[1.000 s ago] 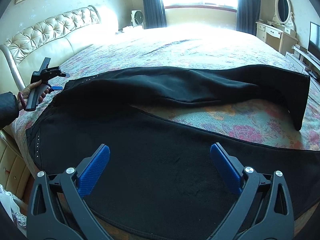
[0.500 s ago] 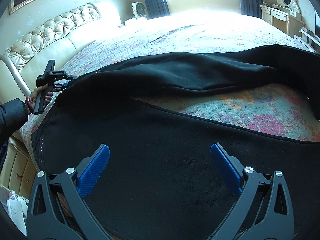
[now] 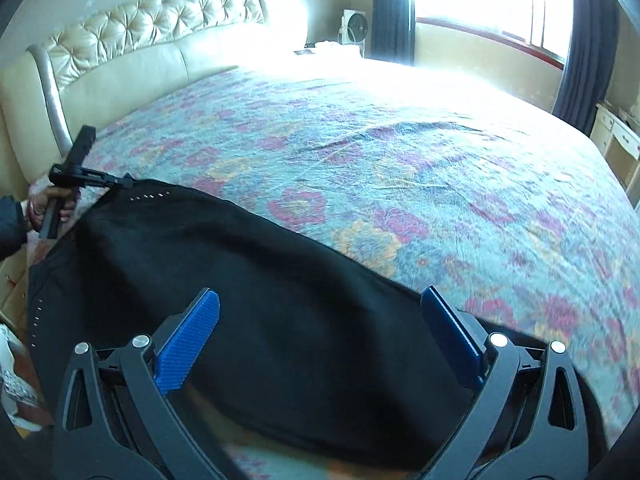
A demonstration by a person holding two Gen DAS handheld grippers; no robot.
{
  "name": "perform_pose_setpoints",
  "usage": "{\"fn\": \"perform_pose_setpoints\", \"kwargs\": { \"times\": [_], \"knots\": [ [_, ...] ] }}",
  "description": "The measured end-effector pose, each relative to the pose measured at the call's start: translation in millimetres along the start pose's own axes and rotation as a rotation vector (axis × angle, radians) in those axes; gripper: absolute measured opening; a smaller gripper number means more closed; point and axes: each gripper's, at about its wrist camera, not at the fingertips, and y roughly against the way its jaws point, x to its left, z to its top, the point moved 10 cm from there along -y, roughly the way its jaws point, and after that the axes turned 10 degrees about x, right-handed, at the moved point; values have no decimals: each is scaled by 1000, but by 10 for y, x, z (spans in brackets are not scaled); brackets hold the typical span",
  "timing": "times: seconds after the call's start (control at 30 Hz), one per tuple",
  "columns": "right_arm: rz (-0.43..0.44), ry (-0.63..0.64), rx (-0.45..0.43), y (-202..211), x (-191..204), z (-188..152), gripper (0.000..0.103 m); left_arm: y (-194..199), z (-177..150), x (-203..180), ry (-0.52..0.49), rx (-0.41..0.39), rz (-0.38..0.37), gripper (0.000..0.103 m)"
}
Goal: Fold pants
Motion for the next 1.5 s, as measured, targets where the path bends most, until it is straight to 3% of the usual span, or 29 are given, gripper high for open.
{"fn": "perform_pose_setpoints", "kwargs": {
  "times": [0.1,0.2,0.37,0.4,0.43,0.47,0.5,0.57,0.8,0.87,0.97,1.07,1.2,1.27,1.33,1.4,1.47,1.5],
  "knots": [
    [43,43,116,-461,-126,180,101,-61,22,-15,15,-3,9,12],
    [120,79,163,-721,-80,244,101,-92,54,-37,12,-10,14,14],
    [152,93,299,-1122,55,85,99,-107,66,-38,7,-11,15,14],
    [159,97,280,-1073,88,96,90,-104,69,-39,7,-10,16,13],
    [188,88,257,-995,116,116,55,-100,70,-40,11,-11,11,10],
    [218,61,244,-911,132,126,35,-85,65,-39,20,-12,3,8],
    [189,55,223,-822,123,131,19,-66,66,-42,29,-20,3,8],
    [136,79,172,-607,168,125,13,7,75,-73,34,-51,-3,7],
    [-46,136,-85,574,585,-105,13,639,-13,-272,80,-197,-213,7],
    [-110,159,-149,939,751,-346,13,825,-165,-367,50,-213,-227,7],
    [-122,115,-222,1377,963,-829,13,1133,-506,-453,39,-243,-281,7],
    [-185,106,-230,1528,1147,-1361,13,1338,-952,-491,36,-243,-332,7],
    [-71,13,-110,1280,1383,-1953,13,1321,-1649,-454,41,-197,-309,7],
    [85,-125,-101,1226,1402,-2050,23,1252,-1902,-277,107,-192,-301,7],
    [289,-334,-131,1246,1315,-1975,67,1225,-2065,-83,198,-194,-330,7],
    [459,-527,-185,1302,1096,-1783,72,1241,-2159,21,271,-198,-365,7],
    [604,-682,-214,1272,892,-1482,73,1271,-2178,-8,276,-202,-362,7],
    [637,-719,-229,1260,788,-1326,73,1293,-2152,-61,257,-205,-348,7]
  ]
}}
